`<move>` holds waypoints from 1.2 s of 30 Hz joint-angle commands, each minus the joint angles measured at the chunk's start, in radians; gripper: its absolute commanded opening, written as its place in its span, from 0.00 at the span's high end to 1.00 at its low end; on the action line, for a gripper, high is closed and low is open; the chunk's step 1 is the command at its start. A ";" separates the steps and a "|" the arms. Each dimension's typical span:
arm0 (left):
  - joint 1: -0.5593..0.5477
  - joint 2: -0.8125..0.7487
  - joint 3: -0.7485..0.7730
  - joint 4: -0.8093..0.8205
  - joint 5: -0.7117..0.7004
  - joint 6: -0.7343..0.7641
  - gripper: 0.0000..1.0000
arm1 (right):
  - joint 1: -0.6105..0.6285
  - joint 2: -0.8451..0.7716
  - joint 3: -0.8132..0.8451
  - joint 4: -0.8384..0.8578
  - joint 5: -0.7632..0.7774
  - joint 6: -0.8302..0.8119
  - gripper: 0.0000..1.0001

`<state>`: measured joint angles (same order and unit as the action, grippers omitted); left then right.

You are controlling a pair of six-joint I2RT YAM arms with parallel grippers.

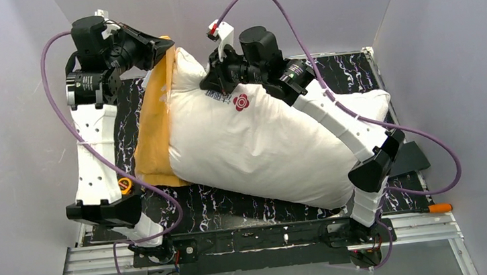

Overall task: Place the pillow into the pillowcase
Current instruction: Stuff the pillow into the pillowcase.

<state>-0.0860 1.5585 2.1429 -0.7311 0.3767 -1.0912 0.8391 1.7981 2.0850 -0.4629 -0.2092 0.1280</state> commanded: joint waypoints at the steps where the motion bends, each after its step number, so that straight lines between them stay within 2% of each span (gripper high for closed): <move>1: 0.003 0.059 0.099 0.030 0.067 0.065 1.00 | 0.024 0.021 0.108 -0.067 -0.292 0.049 0.99; 3: 0.006 0.075 0.130 -0.022 0.040 0.101 1.00 | 0.025 -0.002 0.102 -0.082 -0.273 0.048 0.99; 5: 0.009 0.070 0.134 -0.108 -0.066 0.119 1.00 | 0.023 -0.055 0.052 -0.073 -0.225 0.038 0.99; 7: 0.012 0.051 0.105 -0.125 -0.130 0.133 1.00 | 0.023 -0.082 0.018 -0.082 -0.204 0.021 0.99; 9: 0.012 0.051 0.094 -0.121 -0.128 0.152 1.00 | 0.023 -0.065 0.047 -0.124 -0.246 0.010 0.99; 14: 0.012 0.106 0.162 -0.101 -0.002 0.146 1.00 | 0.031 0.031 0.117 -0.181 -0.404 0.034 0.99; 18: 0.012 0.114 0.163 0.011 0.157 0.090 1.00 | 0.031 0.129 0.184 -0.193 -0.515 0.071 0.99; 24: 0.009 0.124 0.176 0.117 0.360 0.014 1.00 | 0.027 0.277 0.289 -0.083 -0.670 0.196 0.99; 27: 0.004 0.123 0.205 0.149 0.425 -0.017 1.00 | -0.006 0.279 0.252 0.026 -0.618 0.290 0.99; 31: 0.005 0.078 0.216 0.151 0.449 0.037 1.00 | -0.120 0.249 0.176 0.160 -0.554 0.426 0.99; 36: 0.005 0.031 0.178 0.153 0.506 0.060 1.00 | -0.193 0.289 0.279 0.018 -0.495 0.385 0.99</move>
<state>-0.0647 1.7161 2.2734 -0.7456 0.6918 -1.0286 0.6895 2.0808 2.2818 -0.4492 -0.7364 0.4786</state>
